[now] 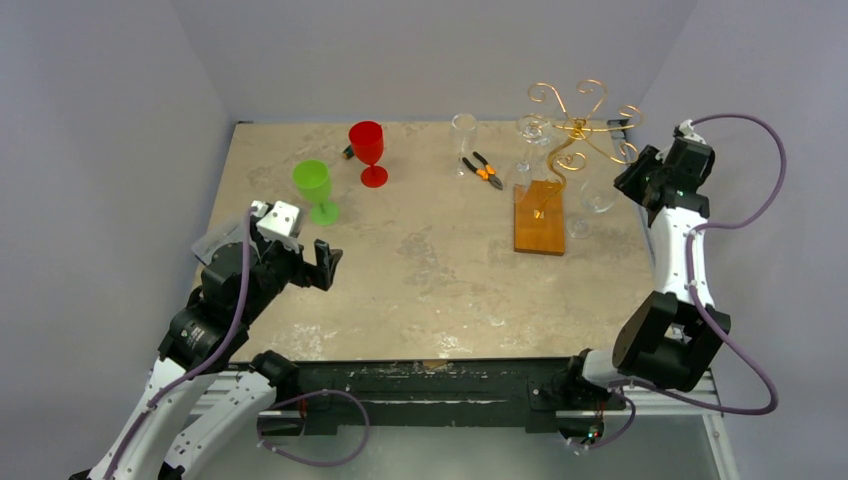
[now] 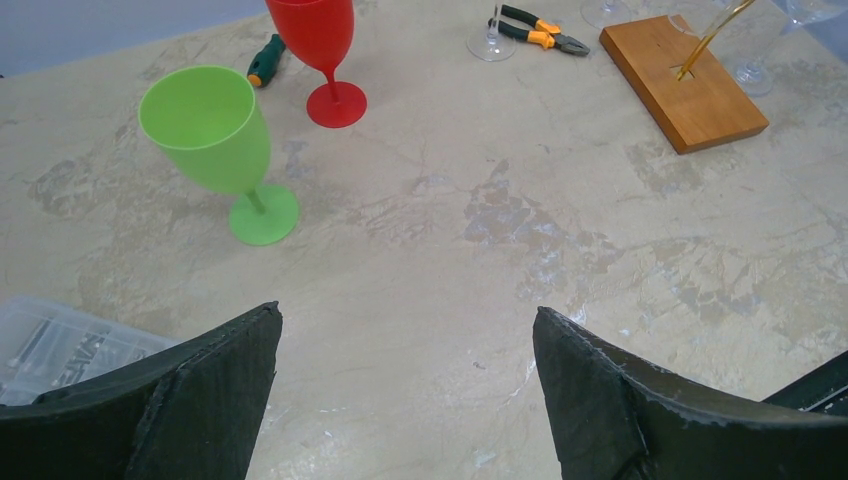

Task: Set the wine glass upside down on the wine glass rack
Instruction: Pick up the wine glass at the center of the board.

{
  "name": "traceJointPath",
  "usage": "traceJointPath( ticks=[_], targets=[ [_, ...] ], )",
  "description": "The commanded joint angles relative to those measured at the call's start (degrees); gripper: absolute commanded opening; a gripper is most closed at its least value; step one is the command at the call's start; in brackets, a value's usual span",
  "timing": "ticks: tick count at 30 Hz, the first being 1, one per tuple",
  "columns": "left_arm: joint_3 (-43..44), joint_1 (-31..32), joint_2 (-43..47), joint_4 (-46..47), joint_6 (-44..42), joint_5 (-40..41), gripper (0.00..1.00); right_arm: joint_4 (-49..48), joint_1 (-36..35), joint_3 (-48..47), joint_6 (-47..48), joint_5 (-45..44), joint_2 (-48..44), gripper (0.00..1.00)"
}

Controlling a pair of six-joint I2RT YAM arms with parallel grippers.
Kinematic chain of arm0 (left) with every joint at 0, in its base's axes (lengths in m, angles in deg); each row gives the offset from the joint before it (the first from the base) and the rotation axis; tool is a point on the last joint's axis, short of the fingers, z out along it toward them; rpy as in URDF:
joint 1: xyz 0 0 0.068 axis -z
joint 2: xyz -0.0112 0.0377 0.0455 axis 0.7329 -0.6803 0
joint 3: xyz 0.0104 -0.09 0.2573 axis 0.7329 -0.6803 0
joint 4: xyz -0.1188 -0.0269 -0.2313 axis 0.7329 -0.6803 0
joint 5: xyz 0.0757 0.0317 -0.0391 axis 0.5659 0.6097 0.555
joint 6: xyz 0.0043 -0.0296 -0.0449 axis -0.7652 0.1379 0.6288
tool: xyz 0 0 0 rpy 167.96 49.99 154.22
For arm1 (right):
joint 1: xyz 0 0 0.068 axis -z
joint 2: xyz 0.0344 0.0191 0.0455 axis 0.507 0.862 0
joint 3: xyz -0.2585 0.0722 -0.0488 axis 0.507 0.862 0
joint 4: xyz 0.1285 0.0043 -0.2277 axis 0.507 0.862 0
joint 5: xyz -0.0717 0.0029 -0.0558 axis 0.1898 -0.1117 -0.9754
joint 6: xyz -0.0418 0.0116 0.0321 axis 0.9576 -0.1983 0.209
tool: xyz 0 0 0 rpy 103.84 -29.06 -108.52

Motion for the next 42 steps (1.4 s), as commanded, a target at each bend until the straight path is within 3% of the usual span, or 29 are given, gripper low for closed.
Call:
traceJointPath(
  ticks=[1,22,42],
  targets=[
    [-0.38,-0.42,-0.13,2.46,0.47,-0.75,0.92,-1.73,0.33,-3.28,1.91,0.07,1.02,0.34],
    [-0.45,-0.79,-0.31,2.57,0.47,-1.1,0.92,1.13,0.29,-5.29,5.72,-0.71,2.76,0.2],
    [-0.48,-0.8,-0.22,2.52,0.58,-1.01,0.92,5.45,0.3,-7.68,7.27,0.34,5.92,0.18]
  ],
)
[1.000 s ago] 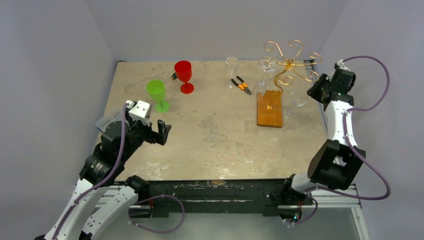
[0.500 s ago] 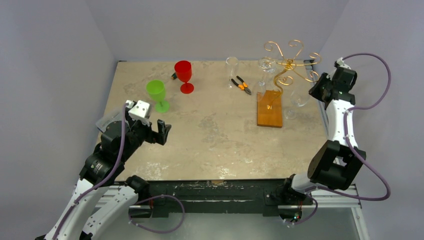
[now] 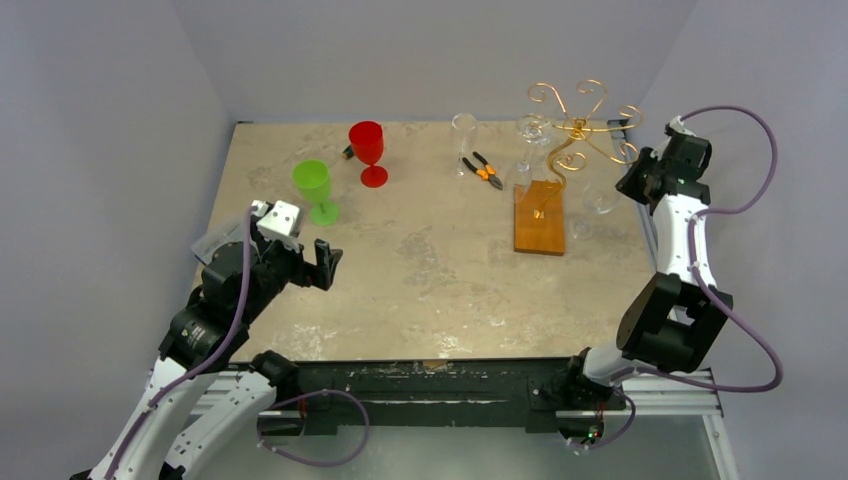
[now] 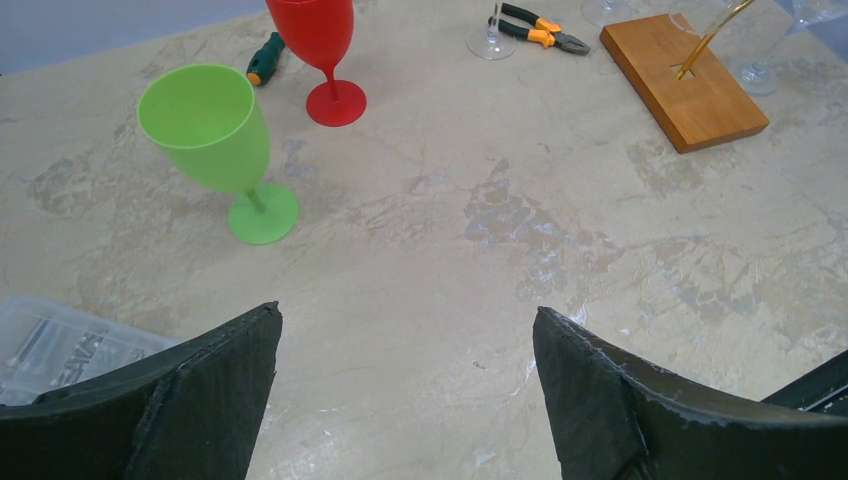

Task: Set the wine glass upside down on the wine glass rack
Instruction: Pick up the wine glass at the center of the board.

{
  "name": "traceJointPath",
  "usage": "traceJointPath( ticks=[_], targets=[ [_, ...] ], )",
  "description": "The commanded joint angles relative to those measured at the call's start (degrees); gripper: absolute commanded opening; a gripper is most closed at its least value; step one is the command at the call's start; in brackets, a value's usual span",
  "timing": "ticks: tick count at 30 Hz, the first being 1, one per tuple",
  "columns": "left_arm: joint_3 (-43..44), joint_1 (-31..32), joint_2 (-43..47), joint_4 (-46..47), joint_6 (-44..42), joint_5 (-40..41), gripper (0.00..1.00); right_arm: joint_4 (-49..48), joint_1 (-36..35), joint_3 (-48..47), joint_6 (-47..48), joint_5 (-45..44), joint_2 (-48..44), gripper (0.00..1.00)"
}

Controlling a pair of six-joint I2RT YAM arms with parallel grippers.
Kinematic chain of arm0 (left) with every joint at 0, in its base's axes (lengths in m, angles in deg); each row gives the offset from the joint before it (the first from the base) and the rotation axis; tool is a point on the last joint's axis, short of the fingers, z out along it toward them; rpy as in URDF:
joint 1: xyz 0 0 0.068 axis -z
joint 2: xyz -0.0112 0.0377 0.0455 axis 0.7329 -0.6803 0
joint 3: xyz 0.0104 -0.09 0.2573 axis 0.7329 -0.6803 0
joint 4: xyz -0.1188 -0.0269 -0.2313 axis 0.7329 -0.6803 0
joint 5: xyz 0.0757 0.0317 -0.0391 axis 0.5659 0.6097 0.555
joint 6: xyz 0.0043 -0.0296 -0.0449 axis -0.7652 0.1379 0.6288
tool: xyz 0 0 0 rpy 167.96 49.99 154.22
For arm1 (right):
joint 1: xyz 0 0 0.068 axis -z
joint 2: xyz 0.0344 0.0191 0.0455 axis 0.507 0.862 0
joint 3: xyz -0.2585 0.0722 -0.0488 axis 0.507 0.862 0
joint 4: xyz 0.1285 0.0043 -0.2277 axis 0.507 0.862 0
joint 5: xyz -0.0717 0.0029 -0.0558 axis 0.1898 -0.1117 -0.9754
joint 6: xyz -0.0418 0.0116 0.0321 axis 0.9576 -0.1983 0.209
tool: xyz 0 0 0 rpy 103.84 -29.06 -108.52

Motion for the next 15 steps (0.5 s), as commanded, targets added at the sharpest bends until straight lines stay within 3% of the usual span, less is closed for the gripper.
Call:
traceJointPath(
  ticks=[1,9,15],
  targets=[
    [-0.46,-0.39,-0.04,2.59,0.56,-0.62,0.92,1.42,0.32,-2.83,1.36,0.31,0.09,0.17],
    [-0.46,-0.43,-0.04,2.61,0.55,-0.57,0.92,2.06,0.32,-3.4,2.67,-0.33,-1.61,0.05],
    [-0.46,-0.44,0.02,2.61,0.55,-0.71,0.92,3.21,0.36,-3.2,4.29,-0.63,-3.51,0.01]
  ],
)
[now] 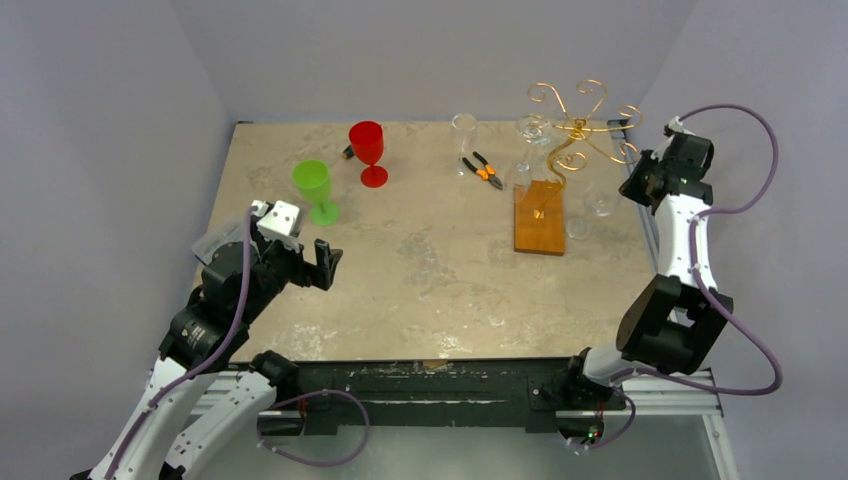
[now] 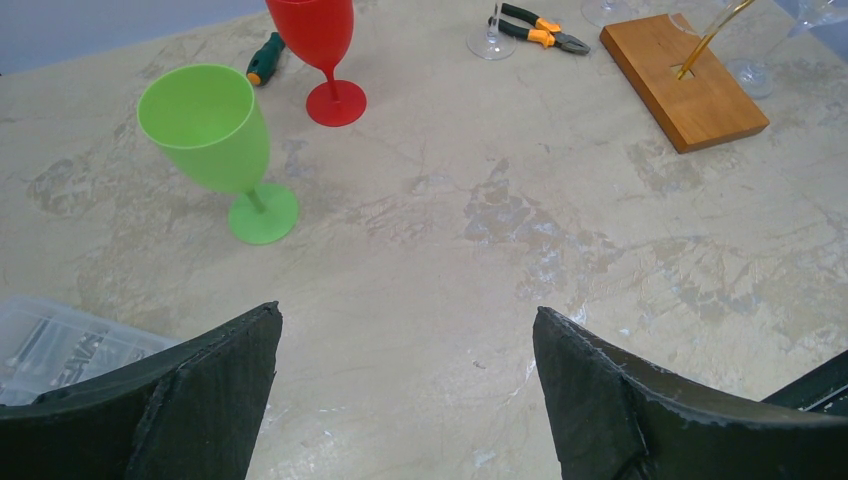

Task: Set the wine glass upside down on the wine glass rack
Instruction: Pick up the wine glass at the center of the board.

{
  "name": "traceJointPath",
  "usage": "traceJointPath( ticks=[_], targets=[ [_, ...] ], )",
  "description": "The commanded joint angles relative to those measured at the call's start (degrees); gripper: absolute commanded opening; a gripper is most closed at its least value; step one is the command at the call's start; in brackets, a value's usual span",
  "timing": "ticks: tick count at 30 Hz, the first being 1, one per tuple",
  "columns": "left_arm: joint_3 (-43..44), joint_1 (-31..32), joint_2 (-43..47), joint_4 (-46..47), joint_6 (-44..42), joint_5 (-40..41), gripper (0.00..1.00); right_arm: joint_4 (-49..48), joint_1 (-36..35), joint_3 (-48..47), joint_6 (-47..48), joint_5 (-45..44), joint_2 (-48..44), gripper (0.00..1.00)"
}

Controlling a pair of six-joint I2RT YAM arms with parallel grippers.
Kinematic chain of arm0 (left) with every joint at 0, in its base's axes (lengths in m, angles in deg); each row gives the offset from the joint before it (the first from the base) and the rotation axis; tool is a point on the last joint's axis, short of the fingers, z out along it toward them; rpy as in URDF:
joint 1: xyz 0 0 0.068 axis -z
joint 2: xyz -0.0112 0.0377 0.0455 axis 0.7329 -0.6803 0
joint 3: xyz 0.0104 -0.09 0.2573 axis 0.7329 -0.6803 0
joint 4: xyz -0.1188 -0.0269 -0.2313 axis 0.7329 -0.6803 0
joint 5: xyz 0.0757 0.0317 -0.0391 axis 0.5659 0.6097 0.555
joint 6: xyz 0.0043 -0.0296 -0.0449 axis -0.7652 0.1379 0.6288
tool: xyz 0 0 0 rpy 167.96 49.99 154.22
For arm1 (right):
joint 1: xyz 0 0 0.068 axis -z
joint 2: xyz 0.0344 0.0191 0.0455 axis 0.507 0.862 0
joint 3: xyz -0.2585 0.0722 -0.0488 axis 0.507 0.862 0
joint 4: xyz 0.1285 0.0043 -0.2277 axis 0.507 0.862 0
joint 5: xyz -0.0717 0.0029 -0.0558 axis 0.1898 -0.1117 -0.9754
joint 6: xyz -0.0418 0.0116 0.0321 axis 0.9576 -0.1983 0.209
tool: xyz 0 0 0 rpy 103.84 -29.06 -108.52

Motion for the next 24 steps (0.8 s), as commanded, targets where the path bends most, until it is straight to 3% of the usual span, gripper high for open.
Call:
traceJointPath(
  ticks=[1,24],
  targets=[
    [-0.5,-0.47,0.04,2.62,0.57,-0.71,0.92,0.94,0.07,-2.35,1.68,-0.13,-3.9,0.01],
    [-0.53,-0.43,-0.04,2.64,0.73,-1.01,0.92,9.75,0.1,0.93,7.1,1.93,-13.83,0.0]
  ],
)
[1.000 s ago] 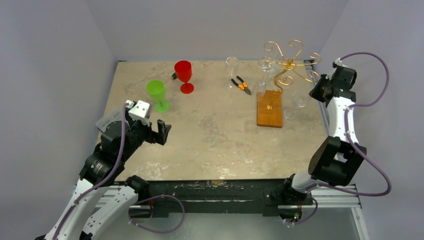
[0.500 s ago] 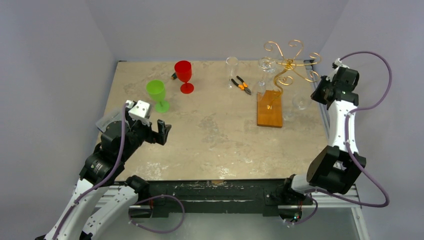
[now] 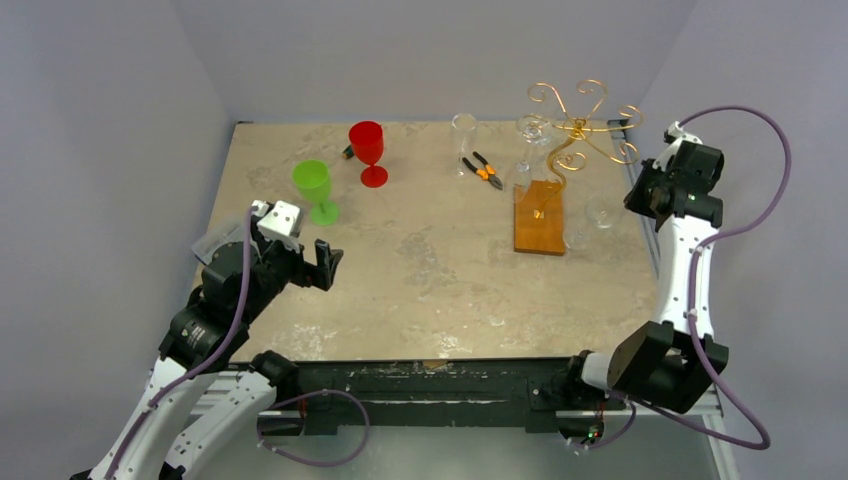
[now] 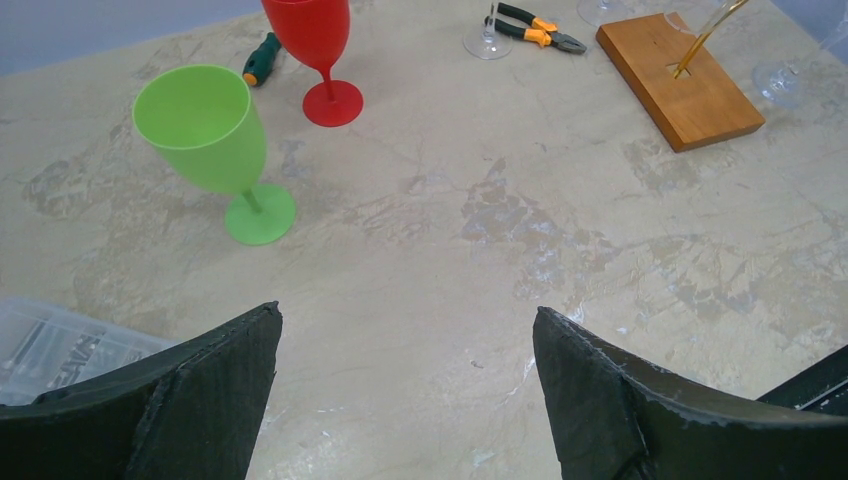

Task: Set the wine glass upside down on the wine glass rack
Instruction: Pick up the wine glass at the center of the board.

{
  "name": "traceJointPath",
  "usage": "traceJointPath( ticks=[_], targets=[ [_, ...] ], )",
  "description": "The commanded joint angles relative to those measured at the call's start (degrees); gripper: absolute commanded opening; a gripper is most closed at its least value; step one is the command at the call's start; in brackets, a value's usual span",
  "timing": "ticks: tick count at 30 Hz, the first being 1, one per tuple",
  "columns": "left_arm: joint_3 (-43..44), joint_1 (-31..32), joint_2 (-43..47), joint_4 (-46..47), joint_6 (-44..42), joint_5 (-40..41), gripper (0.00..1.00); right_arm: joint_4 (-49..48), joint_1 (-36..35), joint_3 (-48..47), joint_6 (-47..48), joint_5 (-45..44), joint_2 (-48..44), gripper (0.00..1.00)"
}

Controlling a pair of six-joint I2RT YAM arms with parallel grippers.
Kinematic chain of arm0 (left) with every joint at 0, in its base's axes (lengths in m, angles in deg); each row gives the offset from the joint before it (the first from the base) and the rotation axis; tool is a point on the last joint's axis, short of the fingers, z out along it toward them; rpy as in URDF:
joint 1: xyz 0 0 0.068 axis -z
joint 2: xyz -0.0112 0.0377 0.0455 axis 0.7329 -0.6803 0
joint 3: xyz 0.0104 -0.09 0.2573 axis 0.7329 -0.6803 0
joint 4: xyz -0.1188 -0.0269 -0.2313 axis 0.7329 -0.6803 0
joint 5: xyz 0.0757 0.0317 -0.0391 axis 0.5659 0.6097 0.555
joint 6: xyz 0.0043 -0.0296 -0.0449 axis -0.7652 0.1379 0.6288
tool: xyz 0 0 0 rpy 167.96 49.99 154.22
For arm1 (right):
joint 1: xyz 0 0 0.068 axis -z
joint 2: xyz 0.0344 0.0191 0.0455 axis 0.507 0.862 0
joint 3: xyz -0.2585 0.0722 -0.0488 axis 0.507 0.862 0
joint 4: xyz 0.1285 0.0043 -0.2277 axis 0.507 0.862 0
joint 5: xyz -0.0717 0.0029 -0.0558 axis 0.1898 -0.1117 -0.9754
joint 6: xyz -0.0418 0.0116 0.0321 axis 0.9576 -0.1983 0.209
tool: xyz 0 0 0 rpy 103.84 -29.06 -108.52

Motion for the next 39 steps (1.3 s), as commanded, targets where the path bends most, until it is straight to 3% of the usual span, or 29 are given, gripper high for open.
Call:
traceJointPath(
  ticks=[1,32,39],
  targets=[
    [-0.53,-0.43,-0.04,2.61,0.73,-0.7,0.92,1.25,0.09,0.16,1.09,3.2,-3.71,0.0],
    [-0.79,-0.44,-1.06,2.97,0.73,-1.42,0.92,15.85,-0.72,4.04,-0.14,16.23,-13.18,0.0],
    [-0.73,-0.45,-1.35,3.09,5.36,-4.69,0.92,17.22,-1.0,4.81,0.03,18.37,-14.38,0.0]
  ],
)
